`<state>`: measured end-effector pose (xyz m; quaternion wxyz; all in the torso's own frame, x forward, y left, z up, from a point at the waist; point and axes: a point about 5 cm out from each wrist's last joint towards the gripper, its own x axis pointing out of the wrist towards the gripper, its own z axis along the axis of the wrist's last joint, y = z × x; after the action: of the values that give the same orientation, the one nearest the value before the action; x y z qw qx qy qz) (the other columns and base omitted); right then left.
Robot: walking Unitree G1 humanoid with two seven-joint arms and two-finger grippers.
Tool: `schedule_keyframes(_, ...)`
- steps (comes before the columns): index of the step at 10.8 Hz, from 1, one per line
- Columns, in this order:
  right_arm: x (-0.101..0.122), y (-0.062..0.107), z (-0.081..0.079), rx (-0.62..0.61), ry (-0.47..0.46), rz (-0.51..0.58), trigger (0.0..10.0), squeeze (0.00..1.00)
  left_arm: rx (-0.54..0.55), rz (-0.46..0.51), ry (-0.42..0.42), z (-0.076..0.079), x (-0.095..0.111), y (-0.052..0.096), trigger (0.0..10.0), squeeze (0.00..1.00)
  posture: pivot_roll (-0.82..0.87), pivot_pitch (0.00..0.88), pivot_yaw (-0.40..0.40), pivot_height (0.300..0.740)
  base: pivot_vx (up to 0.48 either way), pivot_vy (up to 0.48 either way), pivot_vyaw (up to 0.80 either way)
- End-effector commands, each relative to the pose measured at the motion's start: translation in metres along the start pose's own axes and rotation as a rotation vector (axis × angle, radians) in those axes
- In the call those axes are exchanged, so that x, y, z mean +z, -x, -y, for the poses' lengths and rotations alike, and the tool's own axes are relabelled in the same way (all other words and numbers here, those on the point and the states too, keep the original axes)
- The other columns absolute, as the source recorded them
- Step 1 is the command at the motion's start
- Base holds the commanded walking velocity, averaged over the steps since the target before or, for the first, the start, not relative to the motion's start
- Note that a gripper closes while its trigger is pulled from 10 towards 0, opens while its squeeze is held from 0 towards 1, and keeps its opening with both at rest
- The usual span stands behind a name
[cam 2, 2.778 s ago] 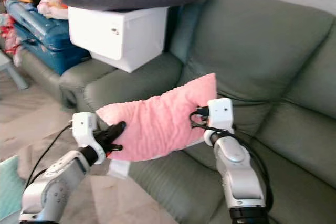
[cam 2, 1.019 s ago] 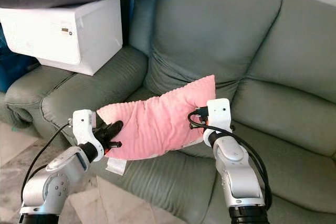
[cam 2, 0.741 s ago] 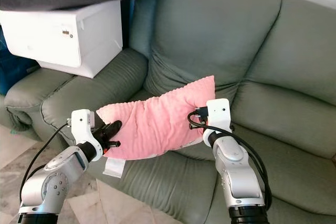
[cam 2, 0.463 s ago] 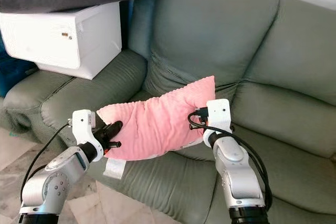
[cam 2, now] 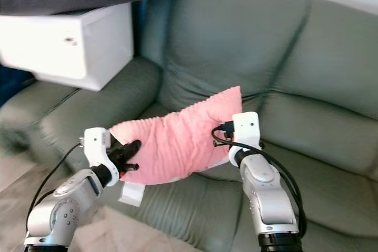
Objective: Move the pillow to the sofa
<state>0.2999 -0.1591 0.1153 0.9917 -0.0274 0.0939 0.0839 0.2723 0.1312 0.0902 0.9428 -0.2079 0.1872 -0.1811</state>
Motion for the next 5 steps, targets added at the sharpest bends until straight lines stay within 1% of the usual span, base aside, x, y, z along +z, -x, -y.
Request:
schedule_keyframes(1, 0.0072, -0.0003, 0.0009, 0.004, -0.001, 0.024, 10.0, 0.0, -0.035, 0.014, -0.002, 0.0054, 0.0043, -0.0009, 10.0, 0.0, -0.18, 0.027, -0.054, 0.74, 0.0, 0.0, -0.76)
schedule_keyframes(5, 0.0065, 0.0006, 0.0005, 0.005, -0.003, 0.02, 10.0, 0.0, -0.046, 0.006, 0.002, 0.007, 0.0031, -0.0001, 10.0, 0.0, -0.18, 0.029, -0.05, 0.74, 0.0, 0.0, -0.76)
